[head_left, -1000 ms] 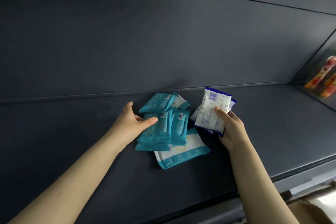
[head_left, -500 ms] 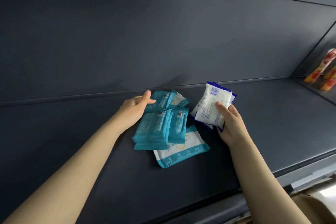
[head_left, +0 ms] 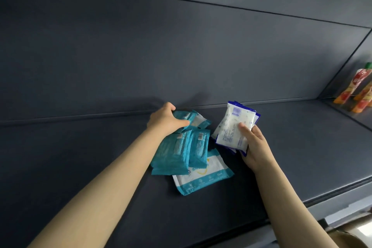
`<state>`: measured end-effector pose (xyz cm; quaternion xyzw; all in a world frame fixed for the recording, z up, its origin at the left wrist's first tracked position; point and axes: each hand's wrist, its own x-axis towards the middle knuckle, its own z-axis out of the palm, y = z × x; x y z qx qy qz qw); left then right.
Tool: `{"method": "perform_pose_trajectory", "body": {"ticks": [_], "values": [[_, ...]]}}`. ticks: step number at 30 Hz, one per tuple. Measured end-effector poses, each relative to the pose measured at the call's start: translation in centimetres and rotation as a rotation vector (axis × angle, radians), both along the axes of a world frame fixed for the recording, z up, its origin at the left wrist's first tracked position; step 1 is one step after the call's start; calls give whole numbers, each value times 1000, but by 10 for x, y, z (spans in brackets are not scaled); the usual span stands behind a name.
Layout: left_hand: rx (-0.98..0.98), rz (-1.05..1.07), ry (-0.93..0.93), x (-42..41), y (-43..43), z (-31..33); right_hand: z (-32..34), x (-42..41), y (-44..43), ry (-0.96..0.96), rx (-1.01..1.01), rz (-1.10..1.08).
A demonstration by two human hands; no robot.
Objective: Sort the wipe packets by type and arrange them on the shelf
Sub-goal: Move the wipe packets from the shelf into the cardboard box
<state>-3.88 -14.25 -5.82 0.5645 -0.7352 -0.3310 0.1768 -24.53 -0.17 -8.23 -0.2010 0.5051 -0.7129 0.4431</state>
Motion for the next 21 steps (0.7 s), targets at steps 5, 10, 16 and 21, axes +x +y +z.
{"method": "perform_pose_trajectory", "body": {"ticks": [5,10,16,21], "values": [[24,83,186,10,-1,5,-1,0,-1,-6,-14,-4],[100,127,435,46,29,14,0,-1,-1,-1,-13,-9],[145,38,365,58,64,-3,2,1,0,14,-6,2],[105,29,139,72,65,0,2,1,0,32,-24,32]]}}
